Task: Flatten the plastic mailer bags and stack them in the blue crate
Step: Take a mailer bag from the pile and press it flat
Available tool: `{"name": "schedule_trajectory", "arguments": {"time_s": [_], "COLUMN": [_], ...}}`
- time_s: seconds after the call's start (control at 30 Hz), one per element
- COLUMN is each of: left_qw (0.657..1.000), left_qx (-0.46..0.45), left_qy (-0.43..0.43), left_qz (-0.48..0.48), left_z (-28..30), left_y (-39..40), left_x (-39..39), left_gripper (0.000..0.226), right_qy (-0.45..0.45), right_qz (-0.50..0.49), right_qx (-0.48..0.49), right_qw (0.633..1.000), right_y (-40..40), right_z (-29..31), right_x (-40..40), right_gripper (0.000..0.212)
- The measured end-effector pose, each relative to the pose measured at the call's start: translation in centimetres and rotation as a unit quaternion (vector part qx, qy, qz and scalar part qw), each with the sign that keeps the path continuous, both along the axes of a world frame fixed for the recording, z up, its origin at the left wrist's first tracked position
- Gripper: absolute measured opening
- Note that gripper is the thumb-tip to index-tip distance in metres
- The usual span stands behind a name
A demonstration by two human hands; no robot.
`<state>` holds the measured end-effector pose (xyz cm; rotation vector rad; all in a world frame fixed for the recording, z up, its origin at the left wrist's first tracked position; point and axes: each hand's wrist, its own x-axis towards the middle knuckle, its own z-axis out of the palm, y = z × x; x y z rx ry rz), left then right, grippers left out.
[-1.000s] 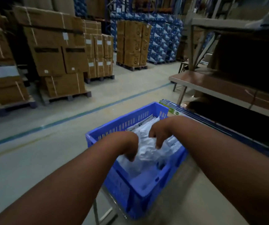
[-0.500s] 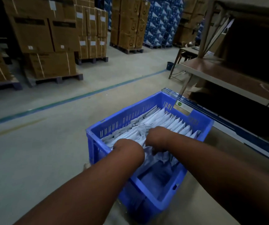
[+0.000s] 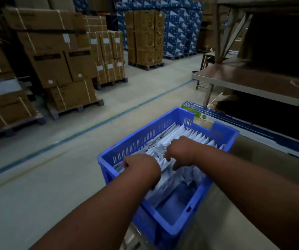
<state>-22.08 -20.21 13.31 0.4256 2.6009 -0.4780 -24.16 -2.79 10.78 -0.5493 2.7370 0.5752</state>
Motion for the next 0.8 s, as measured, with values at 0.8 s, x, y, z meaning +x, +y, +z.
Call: {"name": "schedule_trajectory", "arguments": {"time_s": [0.8], "left_qw": [0.931], "left_qx": [0.213], "left_qy": [-0.073], "left_qz": [-0.288], "left_z": [-2.3], "left_y": [35.2], "left_x": [25.2], "left_gripper": [0.064], "right_qy": [0.135], "right_qz": [-0.393], "right_qx": [-0.203], "right_qw": [0.887], "right_y": [29.9], "right_z": [-0.5], "right_x": [46.1], "right_gripper": [0.038]}}
